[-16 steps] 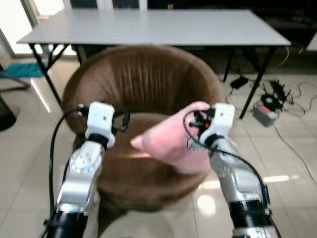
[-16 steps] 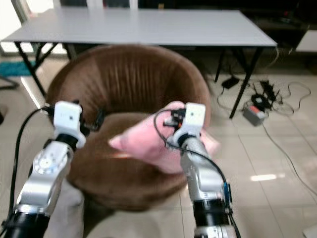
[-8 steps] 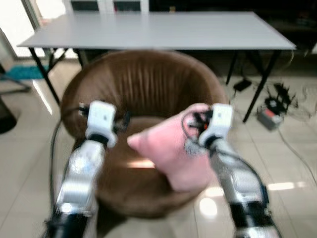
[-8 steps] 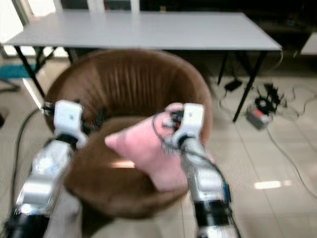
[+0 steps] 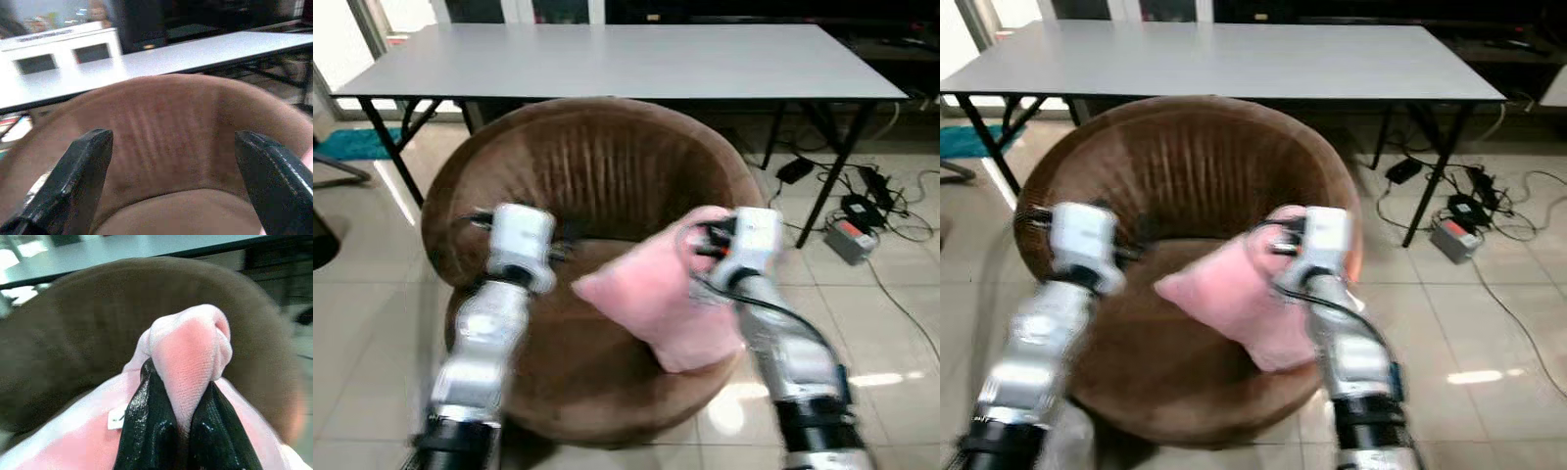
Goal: Move the pillow to the sofa from floor
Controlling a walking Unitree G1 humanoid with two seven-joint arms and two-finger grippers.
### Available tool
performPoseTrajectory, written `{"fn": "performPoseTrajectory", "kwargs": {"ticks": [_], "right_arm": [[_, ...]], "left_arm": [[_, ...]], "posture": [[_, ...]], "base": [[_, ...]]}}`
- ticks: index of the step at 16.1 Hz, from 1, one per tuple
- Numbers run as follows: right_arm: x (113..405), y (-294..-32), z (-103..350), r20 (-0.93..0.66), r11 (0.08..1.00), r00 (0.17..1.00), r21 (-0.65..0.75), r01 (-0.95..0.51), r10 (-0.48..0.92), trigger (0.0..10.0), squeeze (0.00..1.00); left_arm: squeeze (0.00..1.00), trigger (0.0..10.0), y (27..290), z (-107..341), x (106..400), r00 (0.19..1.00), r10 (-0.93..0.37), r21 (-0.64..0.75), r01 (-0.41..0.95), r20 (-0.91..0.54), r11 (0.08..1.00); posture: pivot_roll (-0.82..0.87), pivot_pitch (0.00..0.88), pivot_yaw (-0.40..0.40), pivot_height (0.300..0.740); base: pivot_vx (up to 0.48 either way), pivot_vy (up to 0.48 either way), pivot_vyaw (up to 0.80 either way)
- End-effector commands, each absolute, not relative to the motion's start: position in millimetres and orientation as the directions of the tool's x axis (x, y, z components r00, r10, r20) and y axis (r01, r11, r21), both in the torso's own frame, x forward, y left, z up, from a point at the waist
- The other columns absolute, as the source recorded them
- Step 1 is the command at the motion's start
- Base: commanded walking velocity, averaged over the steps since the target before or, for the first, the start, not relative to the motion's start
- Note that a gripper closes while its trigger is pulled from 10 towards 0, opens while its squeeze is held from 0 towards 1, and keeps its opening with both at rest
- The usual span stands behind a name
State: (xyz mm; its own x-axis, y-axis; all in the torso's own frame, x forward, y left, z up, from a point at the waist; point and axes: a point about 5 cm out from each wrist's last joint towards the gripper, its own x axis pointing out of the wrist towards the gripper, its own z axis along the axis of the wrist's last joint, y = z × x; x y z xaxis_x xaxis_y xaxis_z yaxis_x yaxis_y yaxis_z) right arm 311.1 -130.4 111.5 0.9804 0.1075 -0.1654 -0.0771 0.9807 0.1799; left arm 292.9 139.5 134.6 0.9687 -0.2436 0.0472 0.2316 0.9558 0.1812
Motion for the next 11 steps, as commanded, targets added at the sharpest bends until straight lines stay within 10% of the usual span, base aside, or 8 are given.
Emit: {"fn": "performPoseTrajectory", "kwargs": {"ticks": [1, 11], "right_arm": [[314, -119, 126, -0.097, 0.975, 0.984, 0.184, -0.127, 0.146, 10.0, 0.00], [317, -123, 130, -0.142, 0.982, 0.972, -0.013, -0.189, 0.185, 10.0, 0.00]], "left_arm": [[0.00, 10.0, 151, 137, 294, 0.976, -0.211, 0.202, 0.197, 0.048, 0.959], [0.00, 10.0, 145, 136, 283, 0.920, -0.390, 0.313, 0.359, 0.039, 0.879]], "posture": [[0.05, 0.000, 0.010, 0.740], [0.05, 0.000, 0.012, 0.740]], "base": [[0.345, 0.000, 0.80], [0.171, 0.000, 0.08]]}}
